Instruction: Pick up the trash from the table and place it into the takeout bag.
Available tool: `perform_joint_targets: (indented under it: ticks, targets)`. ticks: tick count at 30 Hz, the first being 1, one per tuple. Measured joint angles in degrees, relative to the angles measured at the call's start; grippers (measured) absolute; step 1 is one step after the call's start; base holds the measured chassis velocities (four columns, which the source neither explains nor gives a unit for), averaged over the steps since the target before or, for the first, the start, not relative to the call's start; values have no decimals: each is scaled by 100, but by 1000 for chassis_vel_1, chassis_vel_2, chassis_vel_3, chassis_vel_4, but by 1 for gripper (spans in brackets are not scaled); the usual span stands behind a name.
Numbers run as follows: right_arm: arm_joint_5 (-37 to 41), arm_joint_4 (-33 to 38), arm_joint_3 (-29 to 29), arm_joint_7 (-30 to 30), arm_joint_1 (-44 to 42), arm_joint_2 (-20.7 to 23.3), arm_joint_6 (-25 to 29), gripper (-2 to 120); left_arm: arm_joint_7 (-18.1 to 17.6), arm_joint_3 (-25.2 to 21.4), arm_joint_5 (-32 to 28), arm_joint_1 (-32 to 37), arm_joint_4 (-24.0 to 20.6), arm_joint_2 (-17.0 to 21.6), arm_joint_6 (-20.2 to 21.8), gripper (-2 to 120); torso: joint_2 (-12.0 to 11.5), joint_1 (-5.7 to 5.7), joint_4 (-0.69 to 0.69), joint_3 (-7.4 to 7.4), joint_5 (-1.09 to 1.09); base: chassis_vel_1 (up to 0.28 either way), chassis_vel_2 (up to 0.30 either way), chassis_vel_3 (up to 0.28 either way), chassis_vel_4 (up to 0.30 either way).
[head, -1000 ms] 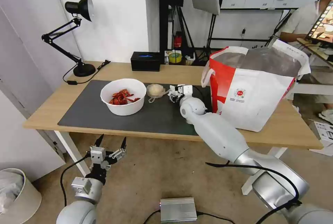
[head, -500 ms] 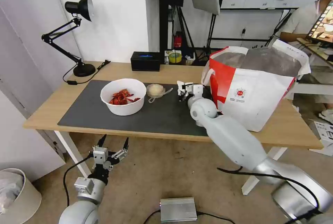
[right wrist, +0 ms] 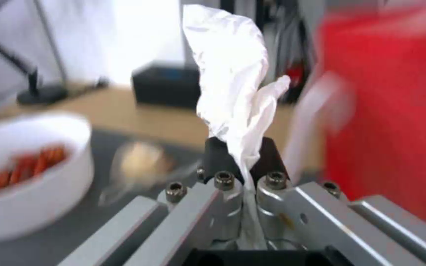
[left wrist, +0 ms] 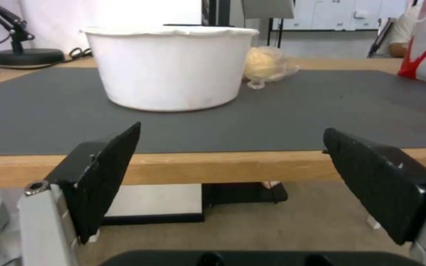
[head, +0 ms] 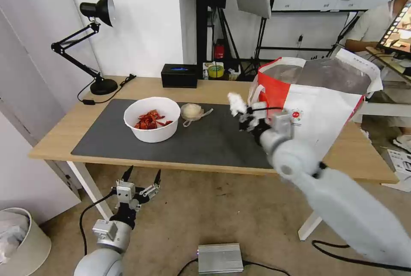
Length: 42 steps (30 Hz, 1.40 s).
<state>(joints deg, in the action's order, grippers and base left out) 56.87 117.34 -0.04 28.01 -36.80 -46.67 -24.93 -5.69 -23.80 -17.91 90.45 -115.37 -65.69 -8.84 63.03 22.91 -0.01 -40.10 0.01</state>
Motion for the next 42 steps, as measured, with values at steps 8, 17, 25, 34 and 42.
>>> perform_joint_targets:
  ticks: [8, 17, 25, 34, 42]
  targets:
    - [587, 325, 779, 99, 508, 793, -16, 0, 2, 138, 68, -42, 75, -5, -34, 100, 0, 0, 1, 0, 0, 0, 0, 0, 0]
    - [807, -198, 969, 181, 795, 1107, -224, 0, -1, 251, 67, -138, 77, -18, -24, 100, -1, 0, 1, -1, 1, 0, 0, 0, 0]
    - [990, -609, 811, 381, 942, 900, -406, 0, -9, 251, 56, -157, 98, 1, -23, 100, -1, 0, 2, -1, -1, 0, 0, 0, 0]
    - [1548, -938, 650, 972, 1139, 669, -545, 0, -14, 245, -59, -142, 111, 24, -22, 100, -1, 1, 2, -1, -1, 0, 0, 0, 0]
    - [2341, -981, 660, 1643, 1239, 672, -683, 0, -13, 318, -73, -216, 141, 37, -21, 100, -1, 1, 2, -1, -1, 0, 0, 0, 0]
